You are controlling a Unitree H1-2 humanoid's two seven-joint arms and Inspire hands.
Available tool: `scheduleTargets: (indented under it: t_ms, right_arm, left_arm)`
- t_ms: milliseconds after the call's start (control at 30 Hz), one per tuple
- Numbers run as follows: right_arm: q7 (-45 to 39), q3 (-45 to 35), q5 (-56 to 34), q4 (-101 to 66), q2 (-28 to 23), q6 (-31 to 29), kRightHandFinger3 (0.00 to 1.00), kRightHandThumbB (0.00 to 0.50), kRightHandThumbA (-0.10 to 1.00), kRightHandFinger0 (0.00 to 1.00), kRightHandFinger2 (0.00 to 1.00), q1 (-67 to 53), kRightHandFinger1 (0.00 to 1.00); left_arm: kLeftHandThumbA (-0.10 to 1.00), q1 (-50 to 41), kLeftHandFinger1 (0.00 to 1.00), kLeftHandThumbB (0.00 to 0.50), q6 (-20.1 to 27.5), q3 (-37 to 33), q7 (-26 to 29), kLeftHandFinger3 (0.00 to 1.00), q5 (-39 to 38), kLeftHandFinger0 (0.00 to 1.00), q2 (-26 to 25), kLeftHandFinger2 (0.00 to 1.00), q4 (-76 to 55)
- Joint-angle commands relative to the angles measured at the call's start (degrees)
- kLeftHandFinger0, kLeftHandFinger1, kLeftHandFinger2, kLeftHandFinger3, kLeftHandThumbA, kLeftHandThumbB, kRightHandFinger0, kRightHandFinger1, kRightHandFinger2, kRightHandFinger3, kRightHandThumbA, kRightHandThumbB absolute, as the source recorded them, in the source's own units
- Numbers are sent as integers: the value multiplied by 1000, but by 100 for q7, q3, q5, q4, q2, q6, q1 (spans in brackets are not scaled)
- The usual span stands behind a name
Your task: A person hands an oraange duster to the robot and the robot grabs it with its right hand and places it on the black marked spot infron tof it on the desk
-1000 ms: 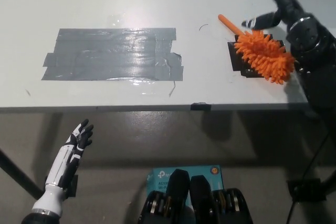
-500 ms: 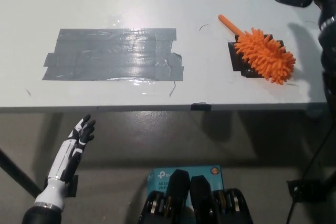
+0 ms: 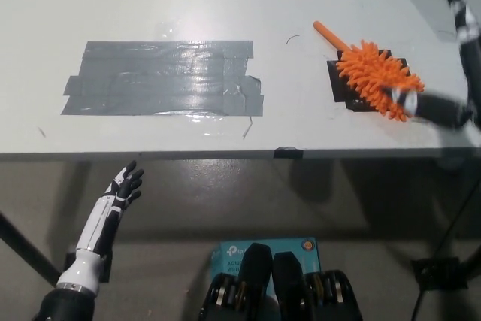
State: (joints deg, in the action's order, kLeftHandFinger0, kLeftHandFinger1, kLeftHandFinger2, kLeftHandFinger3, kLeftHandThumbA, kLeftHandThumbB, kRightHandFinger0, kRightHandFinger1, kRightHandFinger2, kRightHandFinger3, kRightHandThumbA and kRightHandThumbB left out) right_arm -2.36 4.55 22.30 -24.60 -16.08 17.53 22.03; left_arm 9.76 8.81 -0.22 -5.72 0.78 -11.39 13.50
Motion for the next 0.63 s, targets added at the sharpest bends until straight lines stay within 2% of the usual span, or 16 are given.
scheduleTargets:
  t_ms: [0, 100, 133, 200, 233, 267, 300, 433, 467, 600]
  right_arm:
    - [426, -162, -418, -801, 301, -1157, 1000, 201, 955, 1000, 1000, -863, 1000]
    - [555, -120, -390, -19, 476, -1436, 1000, 179, 946, 1000, 1000, -1034, 1000]
    - [568, -111, -439, 475, 544, -1536, 1000, 186, 947, 1000, 1000, -1084, 1000]
    - [628, -75, -395, 1220, 619, -1685, 1000, 170, 985, 1000, 1000, -1142, 1000]
    - [651, -76, -374, 1403, 640, -1759, 1000, 118, 870, 1000, 1000, -1137, 1000]
    - [650, -65, -369, 1598, 657, -1808, 1000, 149, 943, 1000, 1000, -1165, 1000]
    - [648, -51, -372, 1807, 659, -1862, 1000, 152, 1000, 1000, 1000, -1150, 1000]
    - [635, -54, -425, 2602, 684, -2093, 1000, 134, 1000, 1000, 1000, -1024, 1000]
    - [634, -56, -437, 2699, 683, -2137, 1000, 146, 1000, 1000, 1000, -1012, 1000]
    - [612, -60, -490, 3104, 624, -2381, 1000, 136, 1000, 1000, 1000, -948, 1000]
  left_arm:
    - [975, 141, 1000, 165, 288, -76, -146, 1000, -48, 1000, 7, 1000, -71]
    - [975, 27, 1000, 156, 350, -83, -126, 1000, -34, 1000, 10, 1000, -65]
    - [968, -48, 1000, 157, 361, -88, -118, 1000, -35, 1000, 25, 1000, -80]
    - [967, -143, 1000, 151, 369, -100, -121, 1000, -32, 1000, 27, 1000, -108]
    - [967, -152, 1000, 151, 366, -102, -121, 1000, -32, 1000, 24, 1000, -113]
    - [967, -198, 1000, 151, 347, -107, -122, 1000, -34, 1000, 25, 1000, -142]
    - [965, -209, 1000, 149, 344, -107, -121, 1000, -37, 1000, 26, 1000, -147]
    - [967, -200, 1000, 151, 271, -114, -97, 1000, 3, 1000, 11, 1000, -206]
    - [970, -199, 1000, 150, 276, -119, -96, 1000, 15, 1000, 7, 1000, -211]
    - [968, -161, 1000, 144, 318, -127, -88, 1000, -3, 1000, 40, 1000, -170]
